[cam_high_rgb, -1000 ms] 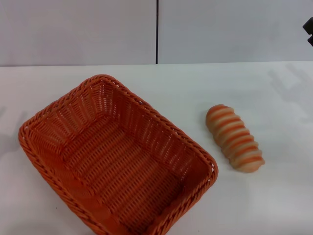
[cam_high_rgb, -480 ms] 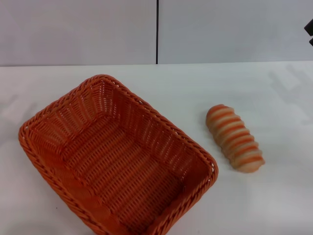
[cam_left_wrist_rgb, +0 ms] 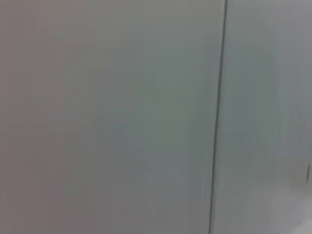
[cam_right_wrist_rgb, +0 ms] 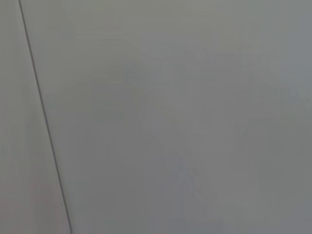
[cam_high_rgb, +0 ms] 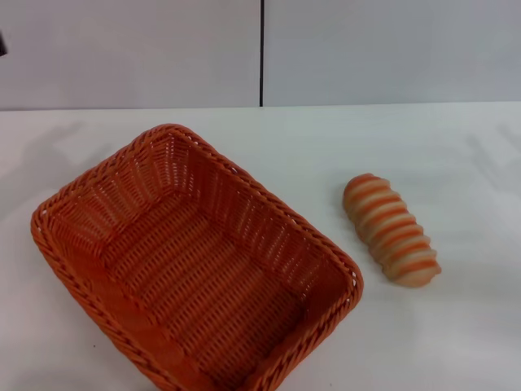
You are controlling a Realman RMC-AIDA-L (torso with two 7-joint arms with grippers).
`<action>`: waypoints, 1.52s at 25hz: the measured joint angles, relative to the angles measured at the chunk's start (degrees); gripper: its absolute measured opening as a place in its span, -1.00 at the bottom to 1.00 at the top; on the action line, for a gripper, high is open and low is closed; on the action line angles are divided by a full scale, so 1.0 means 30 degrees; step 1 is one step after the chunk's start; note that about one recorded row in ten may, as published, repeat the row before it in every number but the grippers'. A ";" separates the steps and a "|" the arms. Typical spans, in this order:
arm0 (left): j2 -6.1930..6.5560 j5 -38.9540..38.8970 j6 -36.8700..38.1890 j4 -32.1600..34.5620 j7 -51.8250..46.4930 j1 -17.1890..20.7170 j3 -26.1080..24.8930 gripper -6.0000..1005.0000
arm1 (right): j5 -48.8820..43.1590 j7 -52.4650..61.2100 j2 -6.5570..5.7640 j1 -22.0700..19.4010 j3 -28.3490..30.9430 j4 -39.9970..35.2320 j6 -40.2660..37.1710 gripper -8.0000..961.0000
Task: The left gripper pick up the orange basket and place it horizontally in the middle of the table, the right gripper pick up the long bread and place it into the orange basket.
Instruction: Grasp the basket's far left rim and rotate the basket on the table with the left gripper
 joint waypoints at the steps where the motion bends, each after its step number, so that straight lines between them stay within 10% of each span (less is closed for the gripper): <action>1: -0.0002 0.0559 -0.0019 0.0653 -0.0529 -0.0201 0.0249 0.44 | 0.0000 0.0000 0.0000 0.0000 0.0000 0.0000 0.0000 0.39; 17: -0.0045 1.0652 0.0304 0.7733 -0.8319 -0.2815 0.7188 0.63 | 0.0002 0.0037 0.0017 -0.0859 0.0371 0.0119 -0.0621 0.39; 29: -0.0241 1.8441 0.0786 0.8132 -1.2352 -0.4501 1.3794 0.61 | 0.0002 0.0036 0.0005 -0.1084 0.1143 0.0072 -0.0571 0.39; 38: -0.0301 1.9704 -0.0402 0.5787 -1.3755 -0.4859 1.6207 0.60 | -0.0124 -0.0099 -0.0038 -0.0958 0.1135 0.0030 -0.0302 0.39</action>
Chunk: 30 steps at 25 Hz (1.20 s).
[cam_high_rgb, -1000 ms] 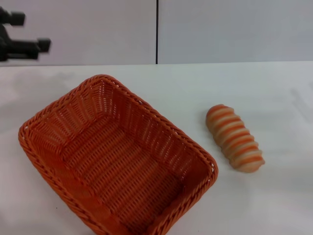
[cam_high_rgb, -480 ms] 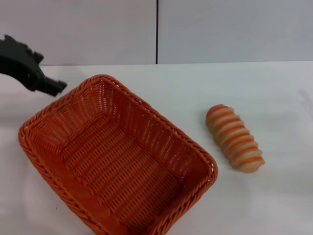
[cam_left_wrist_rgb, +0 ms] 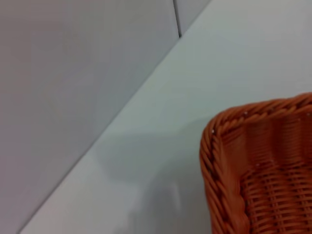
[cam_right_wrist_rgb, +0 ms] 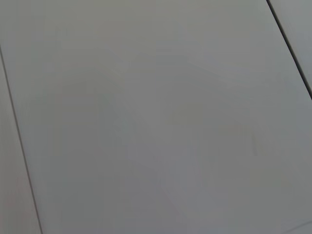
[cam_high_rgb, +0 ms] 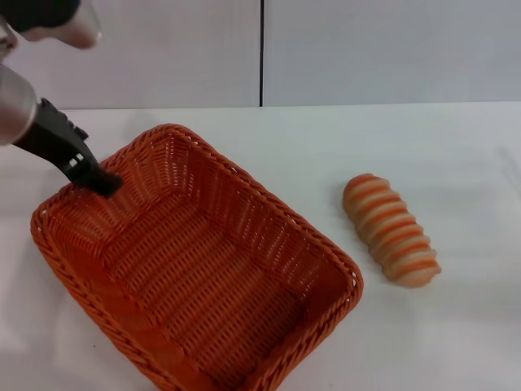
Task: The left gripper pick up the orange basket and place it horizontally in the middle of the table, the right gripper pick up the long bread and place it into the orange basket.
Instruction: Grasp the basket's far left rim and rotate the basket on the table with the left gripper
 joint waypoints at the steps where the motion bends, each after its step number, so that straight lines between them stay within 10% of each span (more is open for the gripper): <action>1: 0.0000 0.0057 -0.0095 -0.0131 -0.0099 -0.0009 0.0185 0.60 | -0.0011 -0.0004 -0.0006 0.0005 -0.0002 -0.0007 0.0023 0.39; 30: -0.0043 0.1513 -0.2127 -0.5427 -0.0873 -0.2370 0.1898 0.34 | 0.0023 -0.0069 -0.0034 0.0240 -0.0003 -0.0248 0.1435 0.39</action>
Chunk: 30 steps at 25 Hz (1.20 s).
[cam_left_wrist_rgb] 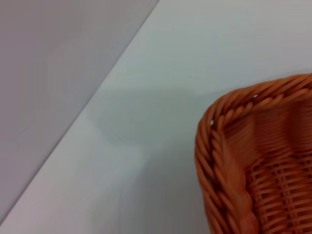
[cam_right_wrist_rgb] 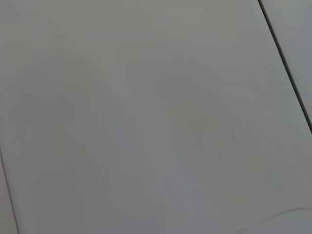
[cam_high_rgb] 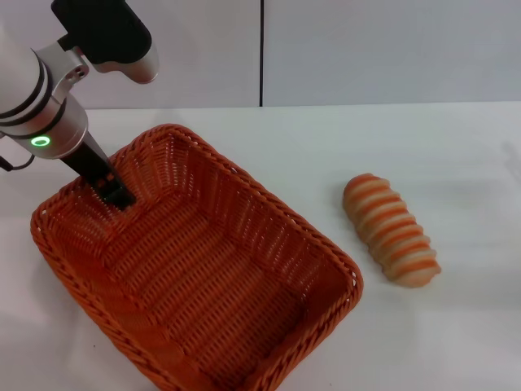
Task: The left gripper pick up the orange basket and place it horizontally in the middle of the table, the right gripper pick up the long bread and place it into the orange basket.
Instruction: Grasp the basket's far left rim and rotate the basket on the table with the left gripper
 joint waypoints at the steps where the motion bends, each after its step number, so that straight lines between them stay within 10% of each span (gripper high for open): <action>1: -0.0008 0.0114 -0.0059 -0.0167 0.0002 -0.0094 0.0031 0.27 | -0.0001 -0.0001 0.0001 0.0007 0.0000 -0.0008 0.0039 0.39; 8: -0.0016 0.0389 -0.0247 -0.0652 0.0201 -0.0556 0.0063 -0.34 | 0.0066 -0.0009 0.0000 0.0034 -0.0001 -0.0008 0.0280 0.39; 30: 0.0270 0.0272 0.0643 -0.1053 -0.6559 -0.1640 -0.5731 -0.66 | 0.0052 -0.0208 -0.0483 0.0875 0.0203 -0.0032 0.0686 0.39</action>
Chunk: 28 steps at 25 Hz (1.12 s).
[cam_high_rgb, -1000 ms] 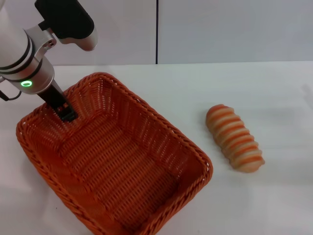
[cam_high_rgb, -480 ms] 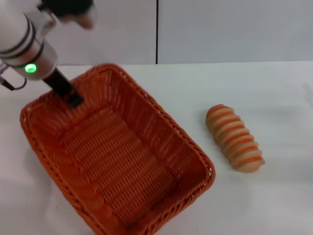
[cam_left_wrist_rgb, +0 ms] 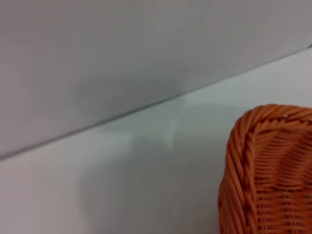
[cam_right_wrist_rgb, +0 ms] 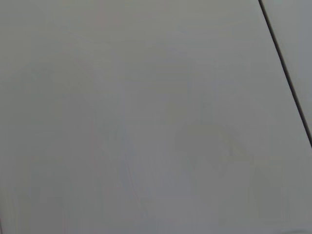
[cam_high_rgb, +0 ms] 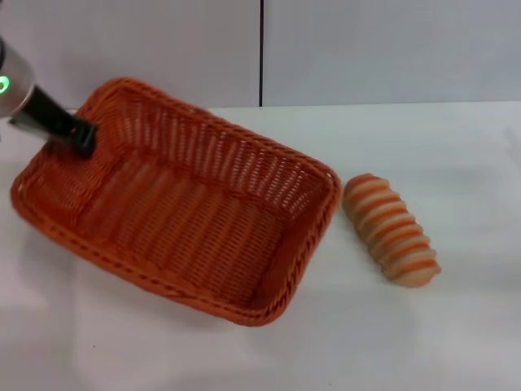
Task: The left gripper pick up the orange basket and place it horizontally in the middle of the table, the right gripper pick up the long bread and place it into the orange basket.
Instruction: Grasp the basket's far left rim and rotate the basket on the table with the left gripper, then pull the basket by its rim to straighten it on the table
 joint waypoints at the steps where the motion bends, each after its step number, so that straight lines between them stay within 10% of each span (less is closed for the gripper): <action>1: 0.0000 0.0000 0.0000 0.0000 0.0000 0.0000 0.0000 -0.66 | -0.0031 -0.0001 -0.0034 0.0102 -0.0001 0.0001 0.0038 0.39; 10: -0.0288 0.0060 0.2256 0.4365 -0.1415 0.3788 -0.0749 -0.70 | -0.0214 -0.0020 -0.0238 0.1267 -0.0406 0.0001 0.0503 0.39; 28: -0.0311 -0.4747 0.2104 0.6076 -0.1559 0.8057 0.0261 -0.72 | -0.0419 0.0421 -0.0120 0.1442 -0.0941 0.0002 -0.0059 0.39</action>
